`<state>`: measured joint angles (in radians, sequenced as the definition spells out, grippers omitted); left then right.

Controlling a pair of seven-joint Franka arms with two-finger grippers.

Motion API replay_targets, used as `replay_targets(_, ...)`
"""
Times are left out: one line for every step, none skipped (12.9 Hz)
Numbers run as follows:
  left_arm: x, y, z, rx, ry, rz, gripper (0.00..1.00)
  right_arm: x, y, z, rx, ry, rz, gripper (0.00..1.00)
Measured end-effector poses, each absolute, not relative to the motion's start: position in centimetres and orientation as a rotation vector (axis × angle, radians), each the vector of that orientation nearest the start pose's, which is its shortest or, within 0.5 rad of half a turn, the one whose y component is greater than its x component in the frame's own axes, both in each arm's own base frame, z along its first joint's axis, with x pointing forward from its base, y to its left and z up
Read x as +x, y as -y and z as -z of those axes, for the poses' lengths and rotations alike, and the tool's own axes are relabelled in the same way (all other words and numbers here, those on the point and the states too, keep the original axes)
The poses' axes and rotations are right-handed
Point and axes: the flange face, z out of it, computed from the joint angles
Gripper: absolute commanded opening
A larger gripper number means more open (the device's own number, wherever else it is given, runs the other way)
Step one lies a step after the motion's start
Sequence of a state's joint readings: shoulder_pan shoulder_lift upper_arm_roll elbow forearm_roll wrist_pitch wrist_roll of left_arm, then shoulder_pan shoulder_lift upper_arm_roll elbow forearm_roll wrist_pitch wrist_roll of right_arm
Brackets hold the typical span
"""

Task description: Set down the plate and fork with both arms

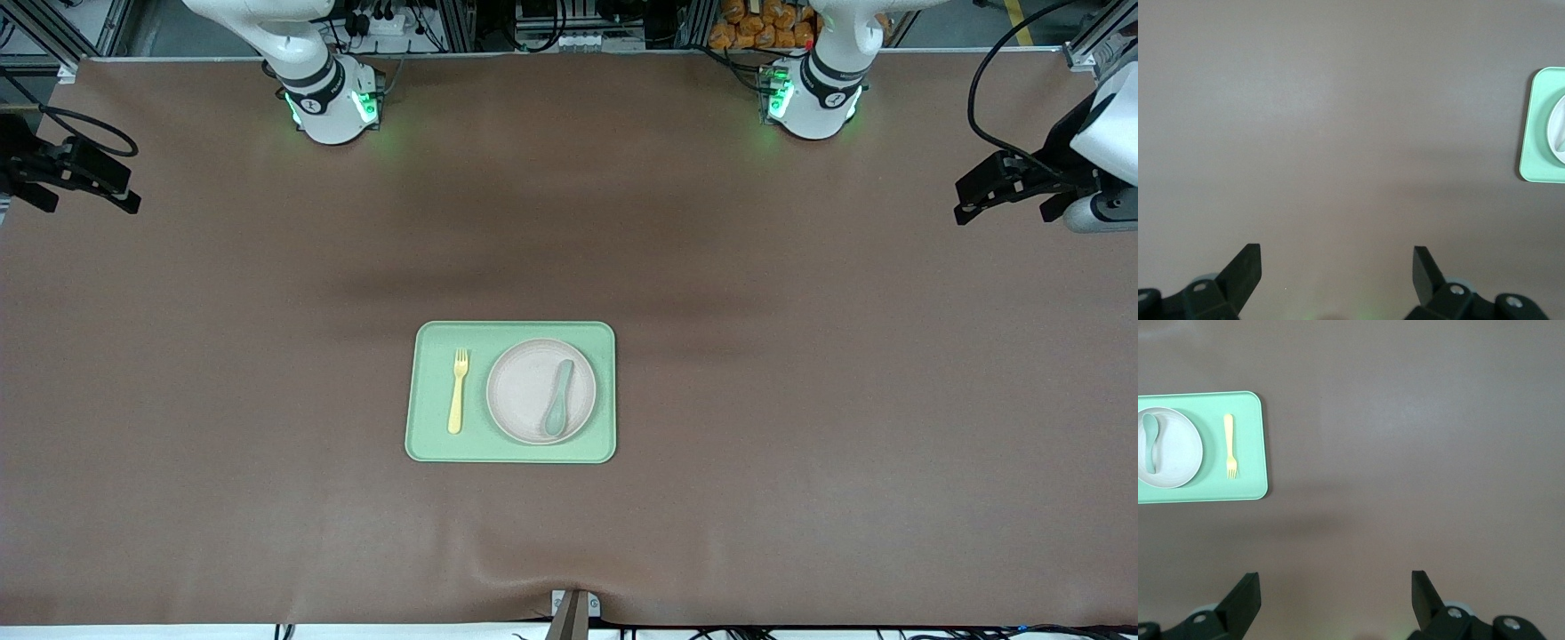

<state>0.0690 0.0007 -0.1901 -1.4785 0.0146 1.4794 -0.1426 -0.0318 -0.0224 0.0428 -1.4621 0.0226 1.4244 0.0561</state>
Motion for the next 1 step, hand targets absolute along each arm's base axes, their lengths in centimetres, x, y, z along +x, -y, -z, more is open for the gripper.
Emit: replay_targets(54.18, 6.42, -65.93, -3.127, 0.036, 0.003, 1.00, 53.16, -0.88, -67.44, -3.120, -0.066, -0.025, 1.00)
